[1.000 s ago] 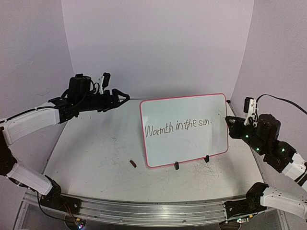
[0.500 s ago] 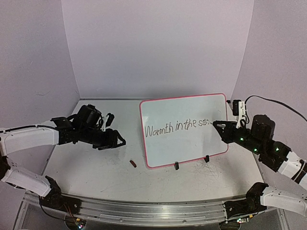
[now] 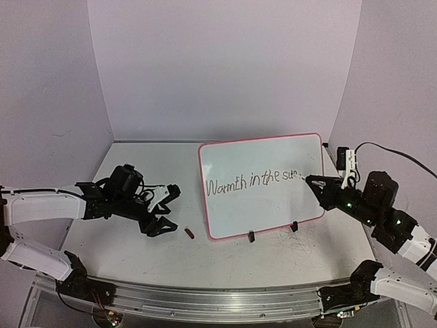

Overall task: Write a sentence on the whiteboard
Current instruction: Pick up the pen cap from the center of the board, then insert the whiteboard marker without the cap into the pen cap.

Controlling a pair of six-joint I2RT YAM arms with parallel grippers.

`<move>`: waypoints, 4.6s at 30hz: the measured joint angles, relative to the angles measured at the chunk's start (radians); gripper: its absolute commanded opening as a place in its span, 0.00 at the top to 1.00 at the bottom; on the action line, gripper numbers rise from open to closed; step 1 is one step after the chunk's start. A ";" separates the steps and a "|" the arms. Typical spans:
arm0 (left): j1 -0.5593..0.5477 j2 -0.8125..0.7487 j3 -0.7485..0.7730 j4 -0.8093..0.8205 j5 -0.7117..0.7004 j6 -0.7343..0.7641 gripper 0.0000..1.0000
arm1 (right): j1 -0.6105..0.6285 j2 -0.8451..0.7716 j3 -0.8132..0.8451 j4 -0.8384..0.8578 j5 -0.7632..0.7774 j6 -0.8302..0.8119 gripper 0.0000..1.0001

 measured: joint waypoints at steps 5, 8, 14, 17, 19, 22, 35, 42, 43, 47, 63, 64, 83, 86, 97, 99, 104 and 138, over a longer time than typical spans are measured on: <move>0.009 0.131 0.004 0.070 0.079 0.203 0.32 | 0.000 -0.041 0.000 -0.005 0.003 -0.017 1.00; 0.024 0.258 0.034 0.074 0.131 0.281 0.32 | 0.000 -0.064 0.000 -0.008 0.005 -0.028 1.00; 0.039 0.400 0.109 0.074 0.196 0.370 0.33 | 0.000 -0.103 0.000 -0.010 0.010 -0.039 1.00; 0.039 0.436 0.141 0.078 0.210 0.393 0.32 | 0.000 -0.109 0.000 -0.020 0.014 -0.043 1.00; 0.039 0.453 0.158 0.074 0.219 0.407 0.32 | 0.000 -0.110 0.000 -0.025 0.015 -0.044 1.00; 0.039 0.477 0.187 0.060 0.227 0.413 0.32 | 0.000 -0.112 0.000 -0.034 0.015 -0.044 1.00; 0.007 0.551 0.250 -0.020 0.125 0.407 0.29 | 0.000 -0.181 0.000 -0.060 0.018 -0.041 1.00; -0.035 0.568 0.251 -0.020 0.087 0.409 0.32 | 0.000 -0.178 0.000 -0.063 0.019 -0.041 1.00; -0.036 0.568 0.251 -0.020 0.083 0.406 0.33 | 0.000 -0.178 0.000 -0.063 0.019 -0.041 1.00; -0.045 0.557 0.242 -0.020 0.059 0.396 0.40 | 0.000 -0.178 0.000 -0.064 0.022 -0.041 1.00; -0.088 0.521 0.215 -0.036 -0.036 0.319 0.70 | 0.000 -0.166 0.000 -0.061 0.022 -0.033 1.00; -0.093 0.521 0.215 -0.036 -0.044 0.314 0.71 | 0.000 -0.166 0.000 -0.061 0.022 -0.032 1.00; -0.211 0.519 0.217 -0.033 -0.095 0.270 0.74 | 0.000 -0.139 0.000 -0.059 0.020 -0.027 1.00; -0.218 0.519 0.217 -0.029 -0.100 0.269 0.75 | 0.000 -0.138 0.000 -0.058 0.020 -0.026 1.00; -0.246 0.519 0.218 -0.027 -0.124 0.229 0.66 | 0.000 -0.133 0.000 -0.052 0.017 -0.026 1.00; -0.249 0.519 0.218 -0.027 -0.126 0.225 0.72 | 0.000 -0.131 0.000 -0.052 0.017 -0.026 1.00; -0.257 0.519 0.218 -0.023 -0.140 0.228 0.90 | 0.000 -0.130 0.000 -0.052 0.013 -0.026 1.00; -0.328 0.240 0.289 -0.075 -0.113 0.253 1.00 | 0.173 0.490 0.187 0.000 -0.426 0.071 1.00</move>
